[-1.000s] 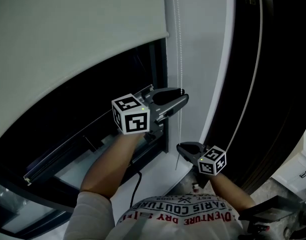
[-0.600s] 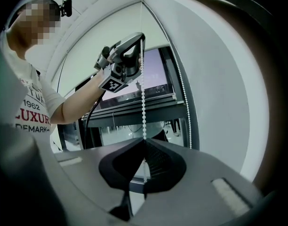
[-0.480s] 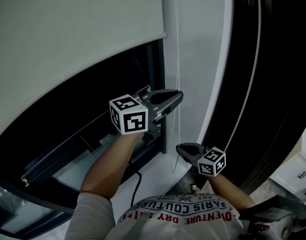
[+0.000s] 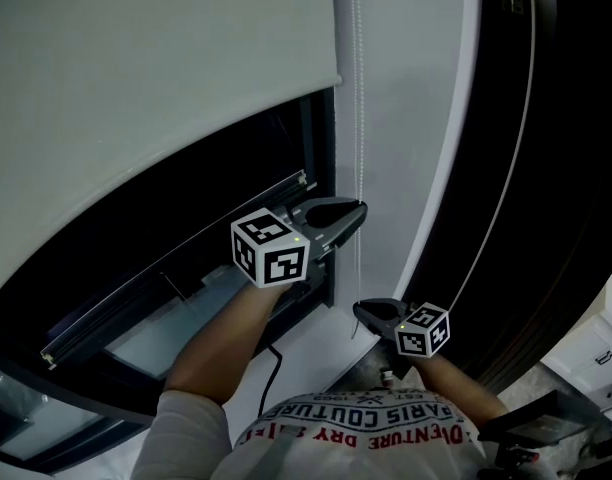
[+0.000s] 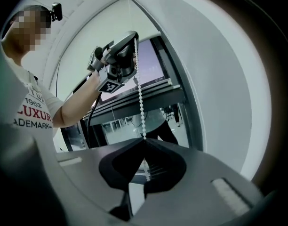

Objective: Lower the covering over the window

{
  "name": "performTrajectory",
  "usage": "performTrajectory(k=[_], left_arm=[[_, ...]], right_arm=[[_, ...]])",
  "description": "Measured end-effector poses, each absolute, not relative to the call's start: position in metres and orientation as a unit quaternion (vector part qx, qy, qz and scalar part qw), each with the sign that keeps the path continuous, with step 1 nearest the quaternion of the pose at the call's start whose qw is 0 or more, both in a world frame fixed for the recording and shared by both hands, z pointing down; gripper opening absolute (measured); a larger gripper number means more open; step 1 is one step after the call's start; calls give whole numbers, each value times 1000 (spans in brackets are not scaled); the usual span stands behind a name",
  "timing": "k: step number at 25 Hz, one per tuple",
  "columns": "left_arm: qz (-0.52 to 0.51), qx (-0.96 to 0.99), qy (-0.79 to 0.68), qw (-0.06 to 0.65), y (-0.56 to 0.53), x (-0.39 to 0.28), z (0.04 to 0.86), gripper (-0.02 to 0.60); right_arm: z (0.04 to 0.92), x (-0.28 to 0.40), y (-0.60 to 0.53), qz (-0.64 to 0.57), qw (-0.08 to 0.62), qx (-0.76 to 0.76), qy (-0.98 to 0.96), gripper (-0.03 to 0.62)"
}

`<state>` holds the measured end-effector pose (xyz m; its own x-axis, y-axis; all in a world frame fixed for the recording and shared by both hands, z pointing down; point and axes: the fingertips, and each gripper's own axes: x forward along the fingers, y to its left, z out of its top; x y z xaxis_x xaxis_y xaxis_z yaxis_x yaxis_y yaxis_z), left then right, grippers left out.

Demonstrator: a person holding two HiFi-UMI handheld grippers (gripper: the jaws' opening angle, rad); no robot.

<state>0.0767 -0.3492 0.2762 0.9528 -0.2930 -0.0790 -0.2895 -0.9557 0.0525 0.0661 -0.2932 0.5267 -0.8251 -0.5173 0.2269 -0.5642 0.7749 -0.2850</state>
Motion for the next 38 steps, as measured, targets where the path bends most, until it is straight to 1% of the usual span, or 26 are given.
performTrajectory(k=[5,13,18,23,27,29,33,34,38], left_arm=[[-25,986,-164,23,-356,77,306,6],[31,981,-188,19,-358,81,367,6],[42,979,-196,34,-354,79,404,6],[48,975,-212,42,-353,70,431,6],[92,971,-222,20,-352,70,460,6],[104,969,-222,30,-351,70,476,6],[90,968,-231,51,-354,64,483,6],[88,968,-230,52,-354,63,483,6],[82,970,-222,53,-347,62,482,6]], right_arm=[[554,67,-293,198,87,283,-934,9],[607,70,-278,235,155,278,-918,9],[635,68,-267,260,182,266,-910,11],[649,66,-259,265,195,265,-906,11],[652,64,-251,275,197,250,-907,11],[652,63,-250,276,198,247,-907,11],[656,63,-248,276,204,246,-906,13],[657,63,-248,276,206,244,-907,16],[653,62,-243,277,210,235,-908,82]])
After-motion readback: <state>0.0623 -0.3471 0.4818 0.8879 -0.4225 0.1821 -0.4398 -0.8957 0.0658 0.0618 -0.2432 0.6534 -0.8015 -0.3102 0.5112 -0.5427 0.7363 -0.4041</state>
